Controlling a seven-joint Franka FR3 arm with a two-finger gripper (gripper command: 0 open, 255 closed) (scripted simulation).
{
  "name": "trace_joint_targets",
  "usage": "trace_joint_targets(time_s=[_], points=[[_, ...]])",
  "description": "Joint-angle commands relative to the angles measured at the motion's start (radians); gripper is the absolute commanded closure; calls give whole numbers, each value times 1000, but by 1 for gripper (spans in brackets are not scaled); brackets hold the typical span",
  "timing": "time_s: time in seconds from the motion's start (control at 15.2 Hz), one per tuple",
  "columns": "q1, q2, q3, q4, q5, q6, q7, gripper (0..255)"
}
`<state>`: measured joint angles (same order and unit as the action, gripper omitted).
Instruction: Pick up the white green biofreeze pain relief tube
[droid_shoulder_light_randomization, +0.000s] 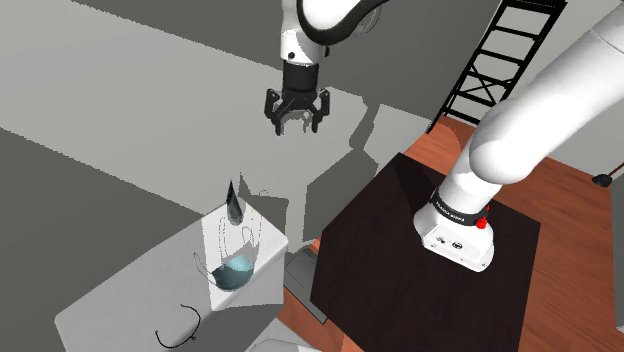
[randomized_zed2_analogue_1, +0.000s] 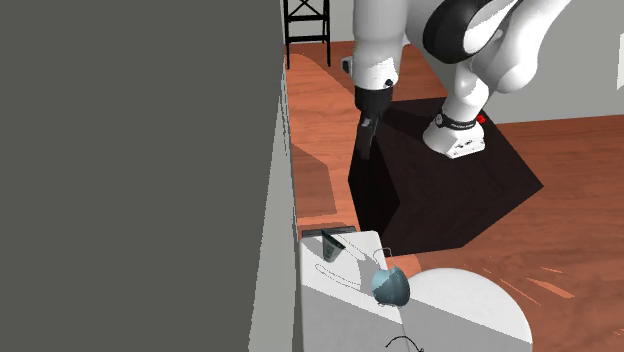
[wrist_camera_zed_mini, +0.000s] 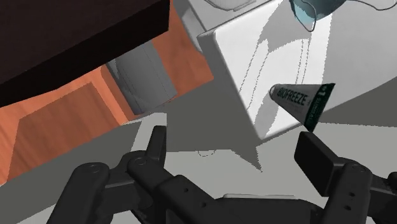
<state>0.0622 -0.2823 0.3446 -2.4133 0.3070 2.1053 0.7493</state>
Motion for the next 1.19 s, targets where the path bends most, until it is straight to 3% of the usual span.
trace_joint_targets(time_s=[0.0, 0.53, 1.12], points=[[3, 81, 30, 30, 6, 48, 66, 0], [36, 406, 90, 190, -32, 198, 316, 0], [135, 758, 59, 451, -88, 285, 548, 0]])
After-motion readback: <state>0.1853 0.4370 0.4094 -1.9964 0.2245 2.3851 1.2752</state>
